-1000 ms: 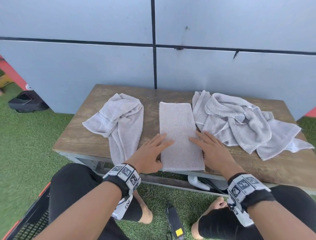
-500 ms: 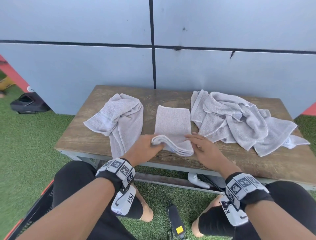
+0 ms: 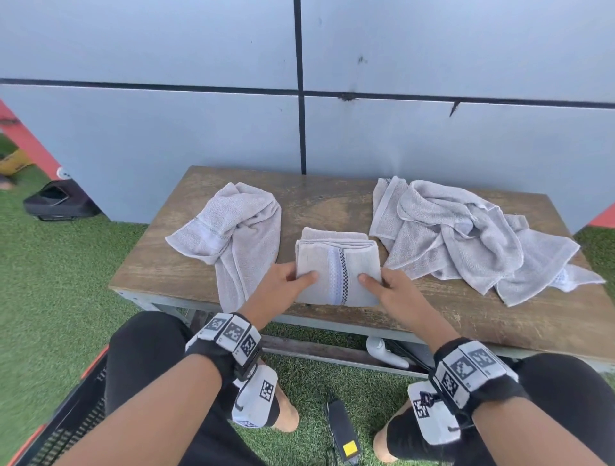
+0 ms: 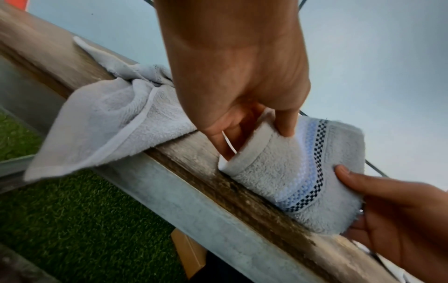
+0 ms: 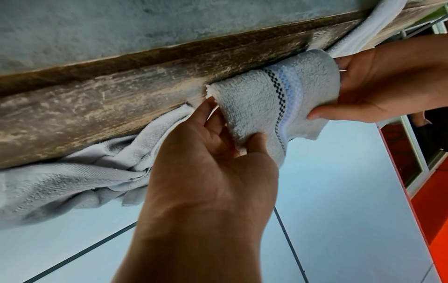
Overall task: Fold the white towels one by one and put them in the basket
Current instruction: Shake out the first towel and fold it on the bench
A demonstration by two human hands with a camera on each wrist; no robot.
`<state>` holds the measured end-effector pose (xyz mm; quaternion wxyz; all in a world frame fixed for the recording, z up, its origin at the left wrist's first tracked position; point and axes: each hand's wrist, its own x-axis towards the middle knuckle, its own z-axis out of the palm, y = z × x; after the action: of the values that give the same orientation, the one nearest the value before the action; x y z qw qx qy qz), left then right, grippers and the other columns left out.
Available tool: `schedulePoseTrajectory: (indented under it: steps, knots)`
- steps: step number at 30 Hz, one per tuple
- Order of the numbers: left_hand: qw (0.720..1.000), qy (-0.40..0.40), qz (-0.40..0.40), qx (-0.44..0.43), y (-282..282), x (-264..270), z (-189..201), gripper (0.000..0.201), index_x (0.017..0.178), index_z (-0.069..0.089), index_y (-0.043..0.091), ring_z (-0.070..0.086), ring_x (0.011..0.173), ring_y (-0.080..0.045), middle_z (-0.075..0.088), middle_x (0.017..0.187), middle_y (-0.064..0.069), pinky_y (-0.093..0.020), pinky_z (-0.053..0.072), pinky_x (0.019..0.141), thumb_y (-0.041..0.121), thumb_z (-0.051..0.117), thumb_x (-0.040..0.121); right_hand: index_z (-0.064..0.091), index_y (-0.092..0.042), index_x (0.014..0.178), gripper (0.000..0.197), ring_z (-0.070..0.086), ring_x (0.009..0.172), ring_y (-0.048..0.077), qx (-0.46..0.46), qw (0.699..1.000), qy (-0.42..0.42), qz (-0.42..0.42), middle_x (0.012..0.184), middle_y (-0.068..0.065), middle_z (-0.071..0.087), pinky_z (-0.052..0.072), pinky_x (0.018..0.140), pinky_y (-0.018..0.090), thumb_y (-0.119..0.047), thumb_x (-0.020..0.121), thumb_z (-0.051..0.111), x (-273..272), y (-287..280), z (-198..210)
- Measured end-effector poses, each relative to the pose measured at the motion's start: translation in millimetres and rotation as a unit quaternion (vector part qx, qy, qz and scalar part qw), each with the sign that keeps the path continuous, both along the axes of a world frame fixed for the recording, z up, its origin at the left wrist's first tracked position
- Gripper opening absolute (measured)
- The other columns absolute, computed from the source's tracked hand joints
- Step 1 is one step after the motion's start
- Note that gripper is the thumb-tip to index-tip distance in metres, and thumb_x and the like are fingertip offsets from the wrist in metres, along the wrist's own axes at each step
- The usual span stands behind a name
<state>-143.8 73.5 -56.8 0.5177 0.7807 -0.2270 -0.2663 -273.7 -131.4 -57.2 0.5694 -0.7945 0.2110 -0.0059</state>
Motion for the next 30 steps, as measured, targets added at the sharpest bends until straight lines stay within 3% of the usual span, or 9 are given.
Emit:
schedulePoseTrajectory:
  steps: [2,3,5,7,10,13,18,25,30]
  knots:
    - [1.000,0.008,0.006,-0.006,1.0,2.4,-3.1,0.024,0.100,0.072,0.017,0.046,0.053,-0.014,0.057,0.071,-0.007,-0.021,0.036,0.051,0.039,0.064,0.096,0.053,-0.012,0.077,0.036,0.041,0.050,0.013,0.003,1.000,-0.004,0.000,0.060,-0.002,0.047,0.033,0.054,0.027,-0.041,0.097,0.059,-1.2,-1.1,-1.5]
    - [1.000,0.012,0.003,-0.004,1.0,4.1,-6.7,0.032,0.104,0.072,0.014,0.055,0.059,-0.021,0.064,0.079,-0.015,-0.026,0.042,0.056,0.044,0.064,0.094,0.057,-0.010,0.079,0.037,0.047,0.053,0.015,0.009,1.000,-0.004,0.007,0.063,0.000,0.054,0.038,0.056,0.029,-0.042,0.097,0.059,-1.3,-2.6,-2.7]
    - [1.000,0.015,0.003,0.019,-1.4,5.4,-13.8,0.054,0.110,0.065,0.000,0.067,0.072,-0.035,0.070,0.094,-0.024,-0.037,0.051,0.065,0.051,0.062,0.092,0.067,-0.010,0.090,0.038,0.067,0.071,0.025,0.005,1.000,0.019,0.021,0.081,0.006,0.072,0.052,0.071,0.038,-0.046,0.096,0.059,0.6,-5.7,-8.4]
    - [0.999,-0.002,0.007,0.042,-4.4,7.1,-18.1,0.054,0.102,0.060,-0.008,0.061,0.063,-0.028,0.065,0.081,-0.017,-0.032,0.047,0.057,0.046,0.060,0.095,0.069,-0.007,0.094,0.039,0.068,0.079,0.025,-0.008,0.999,0.040,0.019,0.094,0.013,0.074,0.051,0.075,0.037,-0.044,0.097,0.058,3.5,-6.7,-10.2]
    - [0.998,-0.031,0.030,0.044,-12.9,8.7,-17.9,0.038,0.082,0.052,0.006,0.052,0.061,-0.018,0.053,0.071,-0.005,-0.023,0.038,0.051,0.040,0.057,0.099,0.061,-0.002,0.083,0.043,0.058,0.069,0.020,-0.033,0.998,0.050,0.001,0.078,0.014,0.067,0.042,0.065,0.032,-0.041,0.098,0.057,15.9,-8.0,-8.7]
    - [0.993,-0.068,0.074,0.056,-24.5,14.3,-20.2,0.037,0.075,0.040,0.014,0.045,0.059,-0.015,0.045,0.067,-0.001,-0.023,0.035,0.051,0.038,0.055,0.100,0.046,-0.015,0.068,0.040,0.046,0.058,0.014,-0.090,0.994,0.060,-0.025,0.064,-0.002,0.049,0.033,0.055,0.025,-0.037,0.100,0.055,33.1,-9.1,-3.7]
    - [0.977,-0.130,0.088,0.147,-35.3,25.8,-38.5,0.044,0.068,0.035,0.015,0.041,0.056,-0.018,0.043,0.064,-0.001,-0.032,0.035,0.056,0.041,0.050,0.100,0.040,-0.016,0.065,0.045,0.042,0.053,0.013,-0.136,0.980,0.140,-0.046,0.061,-0.002,0.044,0.031,0.050,0.025,-0.039,0.101,0.053,51.1,-8.5,-14.1]
    - [0.959,-0.187,0.097,0.191,-42.2,27.6,-46.3,0.039,0.072,0.037,0.022,0.051,0.064,-0.024,0.051,0.067,0.000,-0.039,0.042,0.061,0.045,0.040,0.104,0.038,-0.015,0.064,0.047,0.041,0.052,0.015,-0.114,0.977,0.167,-0.067,0.059,-0.002,0.040,0.032,0.051,0.028,-0.040,0.102,0.049,59.9,-10.2,-18.1]
    - [0.955,-0.196,0.097,0.200,-47.2,29.9,-42.1,0.037,0.077,0.039,0.019,0.052,0.062,-0.023,0.054,0.069,-0.002,-0.039,0.045,0.061,0.045,0.038,0.104,0.043,-0.014,0.066,0.047,0.047,0.056,0.016,-0.160,0.969,0.173,-0.072,0.063,0.001,0.047,0.033,0.051,0.029,-0.042,0.103,0.045,63.8,-9.0,-21.4]
